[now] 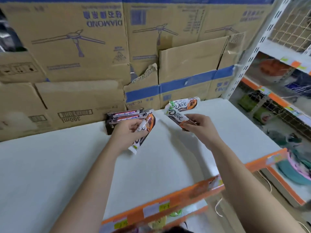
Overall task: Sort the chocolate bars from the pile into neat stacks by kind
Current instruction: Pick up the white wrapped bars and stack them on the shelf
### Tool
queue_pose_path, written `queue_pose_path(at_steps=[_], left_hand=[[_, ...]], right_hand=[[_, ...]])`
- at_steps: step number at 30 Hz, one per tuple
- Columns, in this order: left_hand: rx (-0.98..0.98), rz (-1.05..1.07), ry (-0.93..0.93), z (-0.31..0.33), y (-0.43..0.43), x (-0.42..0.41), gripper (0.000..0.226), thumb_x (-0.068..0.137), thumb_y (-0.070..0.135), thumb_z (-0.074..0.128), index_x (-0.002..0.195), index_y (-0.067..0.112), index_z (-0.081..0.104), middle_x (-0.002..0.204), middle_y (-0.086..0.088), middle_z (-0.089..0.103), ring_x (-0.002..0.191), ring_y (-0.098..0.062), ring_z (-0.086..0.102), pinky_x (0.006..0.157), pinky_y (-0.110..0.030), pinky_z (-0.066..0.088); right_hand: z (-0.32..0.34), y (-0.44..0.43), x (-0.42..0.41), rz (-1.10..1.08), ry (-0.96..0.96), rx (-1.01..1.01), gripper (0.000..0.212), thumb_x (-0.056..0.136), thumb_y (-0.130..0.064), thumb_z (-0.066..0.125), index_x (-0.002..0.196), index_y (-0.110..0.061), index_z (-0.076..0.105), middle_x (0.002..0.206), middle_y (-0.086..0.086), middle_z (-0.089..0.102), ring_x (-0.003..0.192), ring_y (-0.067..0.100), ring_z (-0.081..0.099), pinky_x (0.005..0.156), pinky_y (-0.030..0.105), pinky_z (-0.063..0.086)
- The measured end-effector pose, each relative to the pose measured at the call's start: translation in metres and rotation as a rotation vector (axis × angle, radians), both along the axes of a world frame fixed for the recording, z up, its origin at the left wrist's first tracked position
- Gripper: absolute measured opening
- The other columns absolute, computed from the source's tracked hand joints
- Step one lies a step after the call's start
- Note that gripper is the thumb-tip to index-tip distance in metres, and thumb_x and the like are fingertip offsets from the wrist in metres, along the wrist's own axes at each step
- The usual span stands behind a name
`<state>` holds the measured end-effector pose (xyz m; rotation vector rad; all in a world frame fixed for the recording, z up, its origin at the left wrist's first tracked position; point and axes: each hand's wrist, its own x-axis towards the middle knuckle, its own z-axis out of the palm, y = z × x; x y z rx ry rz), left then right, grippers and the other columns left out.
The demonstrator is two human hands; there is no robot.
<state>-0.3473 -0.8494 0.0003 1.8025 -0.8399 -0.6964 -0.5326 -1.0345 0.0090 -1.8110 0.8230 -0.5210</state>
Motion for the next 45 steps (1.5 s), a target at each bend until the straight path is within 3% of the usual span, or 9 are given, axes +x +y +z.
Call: queue_pose_path(at_steps=[4, 8, 13, 15, 22, 31, 37, 41, 45], left_hand=[[0.004, 0.130, -0.098, -0.003, -0.025, -0.032, 0.032, 0.080, 0.013, 0.073, 0.108, 0.026, 0.067, 0.091, 0.019, 0.068, 0.084, 0.007, 0.062, 0.072, -0.015, 0.046], [0.020, 0.218, -0.142, -0.005, -0.041, -0.062, 0.032, 0.081, 0.013, 0.070, 0.105, 0.033, 0.067, 0.088, 0.021, 0.069, 0.087, -0.005, 0.065, 0.077, -0.029, 0.051], [0.025, 0.294, -0.127, -0.010, -0.052, -0.080, 0.035, 0.081, 0.012, 0.069, 0.111, 0.030, 0.068, 0.094, 0.019, 0.071, 0.091, -0.006, 0.066, 0.087, -0.037, 0.054], [0.029, 0.323, -0.135, -0.010, -0.055, -0.082, 0.035, 0.082, 0.012, 0.069, 0.110, 0.032, 0.068, 0.091, 0.023, 0.070, 0.089, -0.004, 0.066, 0.086, -0.036, 0.054], [0.046, 0.320, -0.138, -0.013, -0.069, -0.083, 0.035, 0.084, 0.015, 0.067, 0.116, 0.031, 0.067, 0.094, 0.008, 0.070, 0.090, -0.017, 0.066, 0.079, -0.038, 0.056], [0.030, 0.291, -0.137, -0.010, -0.076, -0.078, 0.035, 0.084, 0.014, 0.067, 0.116, 0.028, 0.067, 0.084, 0.015, 0.065, 0.086, -0.014, 0.065, 0.079, -0.039, 0.056], [0.031, 0.313, -0.093, -0.009, -0.076, -0.074, 0.033, 0.081, 0.016, 0.071, 0.111, 0.029, 0.069, 0.089, 0.005, 0.067, 0.083, -0.023, 0.068, 0.074, -0.046, 0.057], [0.088, 0.312, -0.113, -0.007, -0.075, -0.071, 0.027, 0.075, 0.018, 0.078, 0.099, 0.028, 0.072, 0.090, 0.001, 0.067, 0.079, -0.023, 0.067, 0.071, -0.045, 0.057], [0.110, 0.285, -0.136, -0.008, -0.073, -0.071, 0.025, 0.073, 0.018, 0.079, 0.094, 0.030, 0.072, 0.087, 0.002, 0.066, 0.079, -0.022, 0.064, 0.059, -0.034, 0.052]], right_hand=[[0.000, -0.045, -0.011, 0.064, -0.007, 0.032, 0.025, 0.079, -0.005, 0.068, 0.099, -0.019, 0.071, 0.086, 0.015, 0.072, 0.065, 0.014, 0.063, 0.065, 0.026, 0.051], [-0.005, -0.076, -0.021, 0.165, -0.012, 0.053, 0.023, 0.081, -0.002, 0.068, 0.100, -0.016, 0.068, 0.084, 0.008, 0.069, 0.063, 0.009, 0.063, 0.063, 0.022, 0.052], [-0.012, -0.099, -0.027, 0.252, -0.024, 0.091, 0.020, 0.081, -0.007, 0.069, 0.097, -0.020, 0.070, 0.089, 0.007, 0.070, 0.074, 0.018, 0.065, 0.074, 0.034, 0.054], [-0.015, -0.104, -0.027, 0.267, -0.028, 0.085, 0.020, 0.079, -0.014, 0.071, 0.097, -0.022, 0.070, 0.092, 0.006, 0.071, 0.081, 0.020, 0.067, 0.078, 0.034, 0.055], [-0.016, -0.109, -0.029, 0.279, -0.080, 0.241, 0.020, 0.085, 0.000, 0.065, 0.099, -0.013, 0.068, 0.090, 0.010, 0.071, 0.077, 0.015, 0.067, 0.069, 0.024, 0.054], [-0.017, -0.113, -0.027, 0.273, -0.086, 0.256, 0.020, 0.085, 0.001, 0.065, 0.101, -0.010, 0.068, 0.095, 0.015, 0.071, 0.082, 0.020, 0.069, 0.066, 0.022, 0.053], [-0.019, -0.117, -0.026, 0.260, -0.063, 0.182, 0.020, 0.084, -0.002, 0.066, 0.098, -0.016, 0.068, 0.097, 0.015, 0.071, 0.087, 0.026, 0.069, 0.070, 0.028, 0.056], [-0.022, -0.120, -0.022, 0.216, 0.042, -0.084, 0.025, 0.080, -0.010, 0.060, 0.093, -0.030, 0.062, 0.088, 0.002, 0.070, 0.076, 0.020, 0.064, 0.073, 0.034, 0.052], [-0.020, -0.123, -0.014, 0.137, 0.033, -0.212, 0.021, 0.079, -0.006, 0.060, 0.092, -0.022, 0.056, 0.085, 0.001, 0.066, 0.069, 0.011, 0.054, 0.061, 0.013, 0.040]])
